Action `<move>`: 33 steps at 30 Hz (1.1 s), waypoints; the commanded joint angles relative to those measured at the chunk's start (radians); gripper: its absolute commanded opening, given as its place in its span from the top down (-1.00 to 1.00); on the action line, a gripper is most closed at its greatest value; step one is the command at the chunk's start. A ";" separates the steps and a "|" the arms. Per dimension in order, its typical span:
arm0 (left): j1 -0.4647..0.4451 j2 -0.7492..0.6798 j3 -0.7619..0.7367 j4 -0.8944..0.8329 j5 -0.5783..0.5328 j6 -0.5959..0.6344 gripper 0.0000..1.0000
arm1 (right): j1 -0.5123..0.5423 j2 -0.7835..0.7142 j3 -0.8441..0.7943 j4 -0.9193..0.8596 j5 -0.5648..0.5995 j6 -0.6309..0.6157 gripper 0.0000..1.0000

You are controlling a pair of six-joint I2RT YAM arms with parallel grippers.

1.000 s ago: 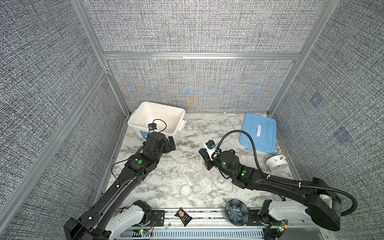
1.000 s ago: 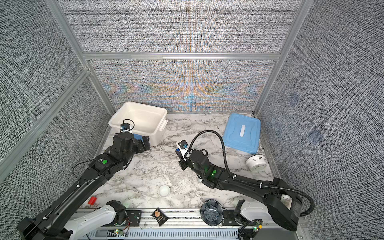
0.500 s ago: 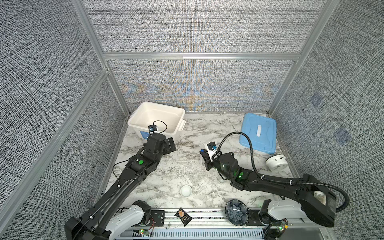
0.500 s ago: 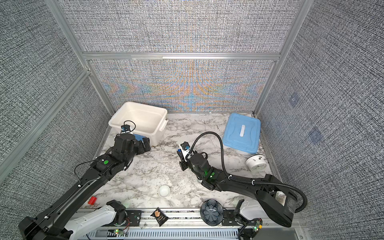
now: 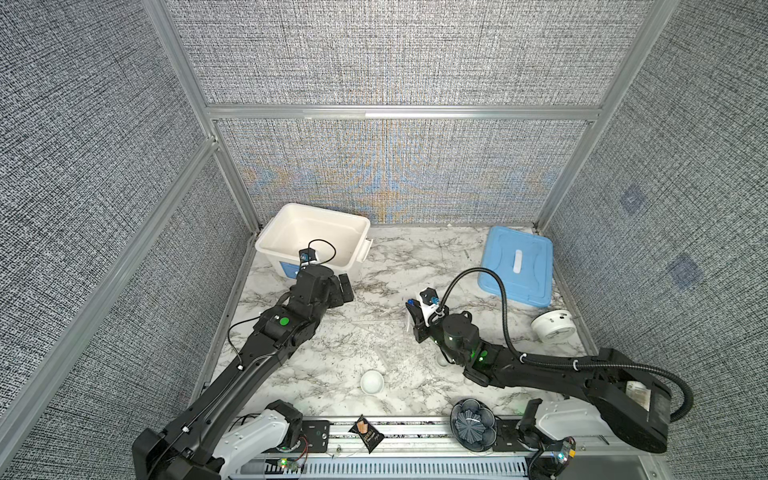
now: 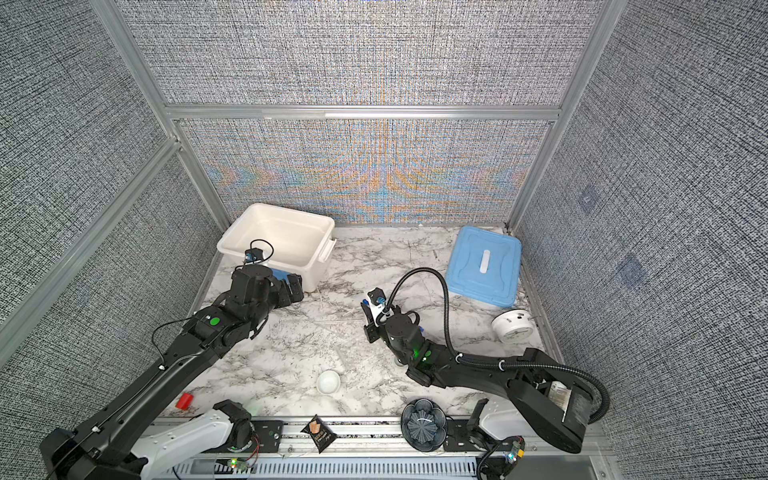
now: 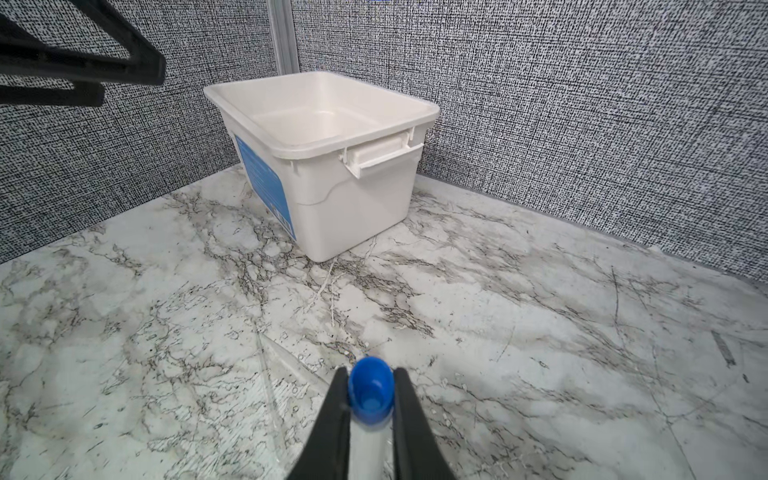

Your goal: Organize the chemistry lab equipment

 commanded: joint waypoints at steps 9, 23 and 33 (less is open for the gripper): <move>0.000 0.013 -0.010 0.055 0.019 -0.014 -0.99 | 0.003 0.014 -0.050 0.035 -0.049 -0.038 0.51; 0.000 0.012 -0.025 0.075 -0.008 0.009 -0.99 | 0.024 -0.069 -0.050 -0.044 0.026 -0.043 0.18; 0.001 0.059 0.004 0.128 -0.046 0.088 -0.99 | -0.085 -0.257 0.098 -0.487 -0.102 0.080 -0.10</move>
